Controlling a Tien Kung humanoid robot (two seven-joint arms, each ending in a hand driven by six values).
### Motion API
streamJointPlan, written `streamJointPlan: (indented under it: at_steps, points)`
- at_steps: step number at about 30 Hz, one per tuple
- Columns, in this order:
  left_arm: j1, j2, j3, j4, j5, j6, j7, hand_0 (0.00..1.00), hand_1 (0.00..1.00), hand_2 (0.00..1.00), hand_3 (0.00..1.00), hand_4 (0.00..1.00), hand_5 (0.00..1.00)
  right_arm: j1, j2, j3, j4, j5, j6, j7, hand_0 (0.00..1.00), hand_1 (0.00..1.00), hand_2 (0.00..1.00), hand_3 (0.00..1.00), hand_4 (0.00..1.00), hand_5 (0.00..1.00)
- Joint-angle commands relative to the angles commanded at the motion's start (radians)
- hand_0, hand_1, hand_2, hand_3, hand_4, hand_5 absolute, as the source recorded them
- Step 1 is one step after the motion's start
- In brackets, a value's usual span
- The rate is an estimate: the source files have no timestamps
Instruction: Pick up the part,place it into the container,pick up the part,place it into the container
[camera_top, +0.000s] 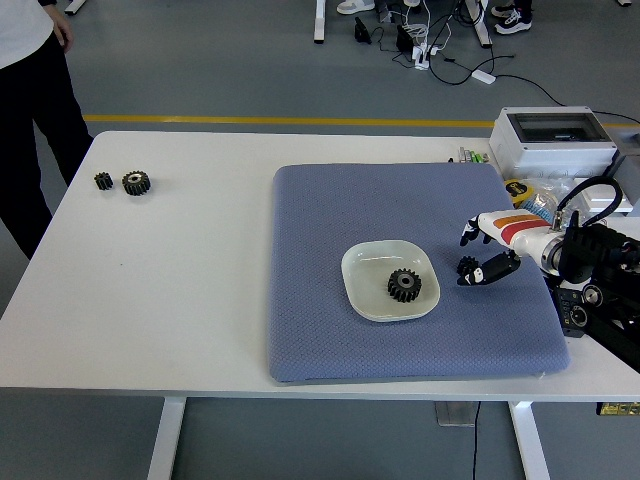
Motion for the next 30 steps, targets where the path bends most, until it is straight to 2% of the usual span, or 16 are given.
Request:
streamJointPlan:
  at_steps: [1,2,7,9,13,14,25,26,30]
  points:
    - [0.000,0.000,0.001,0.000,-0.001,0.001,0.000,0.681,0.647,0.708,0.591,0.688,0.662,-0.001,0.003,-0.004,-0.006,0.002,-0.008,0.004,0.404,0.555,0.654,0.638,0.995,0.389]
    - [0.000,0.000,0.001,0.000,-0.001,0.001,0.000,0.681,0.647,0.708,0.591,0.687,0.661,-0.003,0.006,-0.008,-0.012,0.004,-0.016,0.006,0.340,0.509,0.604,0.619,0.972,0.377]
    - [-0.001,0.000,0.003,0.000,-0.002,0.001,-0.001,0.681,0.647,0.708,0.591,0.687,0.661,-0.007,0.022,-0.021,-0.025,0.013,-0.043,0.012,0.340,0.509,0.604,0.619,0.972,0.377]
    - [-0.001,0.000,0.005,0.000,-0.003,0.001,-0.001,0.680,0.647,0.709,0.592,0.687,0.661,-0.005,0.029,-0.029,-0.033,0.018,-0.051,0.014,0.309,0.490,0.581,0.598,0.944,0.360]
    - [-0.003,0.000,0.011,0.000,-0.007,0.001,0.000,0.680,0.647,0.709,0.592,0.687,0.661,-0.001,0.045,-0.045,-0.068,0.031,-0.061,0.019,0.309,0.490,0.581,0.598,0.944,0.360]
    - [-0.004,0.000,0.013,0.000,-0.010,0.001,0.000,0.679,0.648,0.709,0.592,0.687,0.661,-0.001,0.049,-0.049,-0.079,0.036,-0.066,0.021,0.295,0.480,0.567,0.586,0.919,0.338]
    - [-0.006,0.000,0.016,0.000,-0.010,0.002,0.001,0.679,0.647,0.709,0.592,0.687,0.661,-0.014,0.055,-0.062,-0.128,0.058,-0.134,0.059,0.269,0.465,0.539,0.546,0.884,0.312]
    - [-0.006,0.000,0.016,0.000,-0.009,0.002,0.001,0.679,0.647,0.708,0.592,0.686,0.660,-0.015,0.055,-0.062,-0.128,0.058,-0.138,0.061,0.252,0.417,0.471,0.475,0.735,0.231]
    - [-0.005,0.000,0.016,0.000,-0.008,0.002,0.002,0.679,0.647,0.708,0.592,0.686,0.660,-0.017,0.052,-0.067,-0.131,0.059,-0.154,0.068,0.252,0.417,0.471,0.475,0.735,0.231]
